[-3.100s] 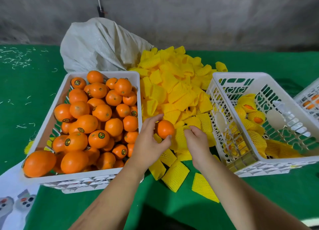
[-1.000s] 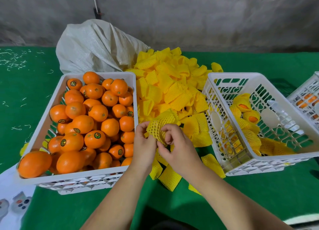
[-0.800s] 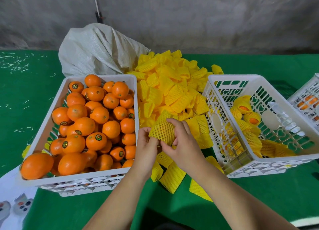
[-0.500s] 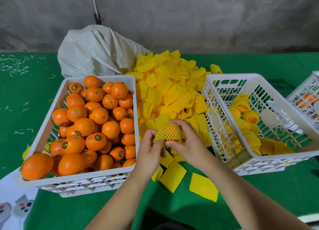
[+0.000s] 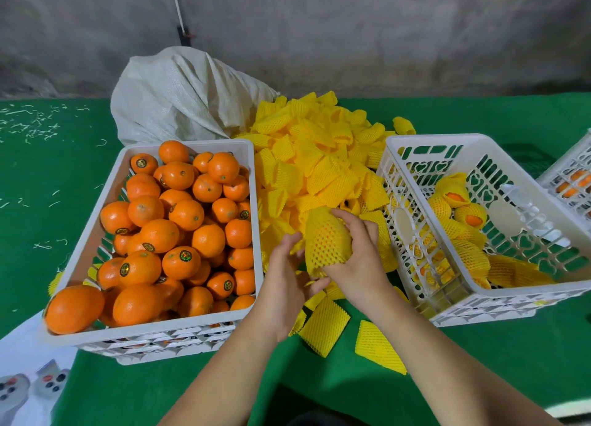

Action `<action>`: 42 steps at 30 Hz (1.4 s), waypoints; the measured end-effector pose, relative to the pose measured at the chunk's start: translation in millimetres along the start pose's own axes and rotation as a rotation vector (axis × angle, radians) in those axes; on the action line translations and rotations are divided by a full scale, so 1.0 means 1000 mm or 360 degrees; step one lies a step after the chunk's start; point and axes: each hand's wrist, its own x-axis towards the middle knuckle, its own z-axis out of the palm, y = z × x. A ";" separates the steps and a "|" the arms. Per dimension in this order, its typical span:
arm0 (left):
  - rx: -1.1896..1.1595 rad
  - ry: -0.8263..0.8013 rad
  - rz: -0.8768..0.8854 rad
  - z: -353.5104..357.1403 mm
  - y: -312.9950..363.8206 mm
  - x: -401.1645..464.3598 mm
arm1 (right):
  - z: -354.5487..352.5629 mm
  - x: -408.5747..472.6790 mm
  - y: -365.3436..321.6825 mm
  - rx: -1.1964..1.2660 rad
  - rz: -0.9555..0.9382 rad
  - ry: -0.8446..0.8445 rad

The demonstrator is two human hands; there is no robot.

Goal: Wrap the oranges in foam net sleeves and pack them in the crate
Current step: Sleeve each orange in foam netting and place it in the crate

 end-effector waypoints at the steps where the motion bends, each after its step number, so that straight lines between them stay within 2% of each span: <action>1: -0.0060 -0.0073 -0.0089 0.000 0.003 0.000 | -0.001 -0.002 -0.005 0.0033 0.0012 -0.0166; 3: 0.0074 -0.0018 -0.0013 -0.001 0.004 -0.001 | -0.004 -0.005 -0.014 0.0141 0.0037 -0.0530; 4: 0.0190 0.0075 0.0105 -0.003 0.004 -0.002 | -0.004 -0.006 -0.018 0.0263 0.0083 -0.0604; 5: 0.0308 0.0127 0.0223 -0.005 0.005 -0.002 | -0.002 -0.006 -0.022 0.0440 0.0180 -0.0556; 7: 0.0522 0.0066 0.0367 -0.009 0.008 -0.003 | 0.002 -0.002 -0.025 0.0739 0.0448 -0.0369; 10: 0.1011 -0.0102 0.0444 -0.011 0.011 -0.002 | 0.005 0.005 -0.025 0.0866 0.0734 -0.0387; 12: 0.1277 -0.0217 0.0490 -0.015 0.014 0.002 | 0.002 0.008 -0.020 0.0949 0.0793 -0.0353; 13: 0.1390 -0.0192 0.0517 -0.020 0.018 0.003 | -0.001 0.010 -0.017 0.0982 0.0804 -0.0293; 18: 0.1774 0.0551 0.0674 -0.080 0.057 0.022 | -0.043 0.035 0.010 0.1066 0.0893 0.0168; 20: 0.2411 0.0657 0.0459 -0.110 0.064 0.036 | -0.071 0.052 0.019 0.0876 0.0851 0.0321; 23: 0.3209 0.0568 0.0240 -0.124 0.052 0.048 | -0.111 0.079 0.026 0.0381 0.0708 0.0722; 25: 0.3460 0.0644 0.0344 -0.124 0.044 0.056 | -0.137 0.092 0.032 -0.0026 0.0510 0.1027; 26: 0.3567 0.0696 0.0429 -0.124 0.042 0.061 | -0.149 0.099 0.040 -0.0235 0.0439 0.1060; 27: 0.3659 0.0734 0.0480 -0.124 0.042 0.064 | -0.158 0.103 0.050 -0.0450 0.0460 0.0997; 30: 0.3744 0.0816 0.0496 -0.123 0.046 0.073 | -0.163 0.096 0.082 -0.0931 0.0897 0.0566; 31: 0.3740 0.0852 0.0502 -0.121 0.047 0.075 | -0.161 0.091 0.090 -0.1029 0.0961 0.0460; 33: 0.3733 0.0882 0.0506 -0.117 0.052 0.074 | -0.155 0.086 0.100 -0.1172 0.0896 0.0344; 38: 0.3605 0.0812 0.0734 -0.118 0.056 0.069 | -0.154 0.086 0.102 -0.1532 0.0673 0.0298; 42: 0.3622 0.0756 0.0852 -0.122 0.059 0.073 | -0.150 0.086 0.101 -0.1654 0.0559 0.0266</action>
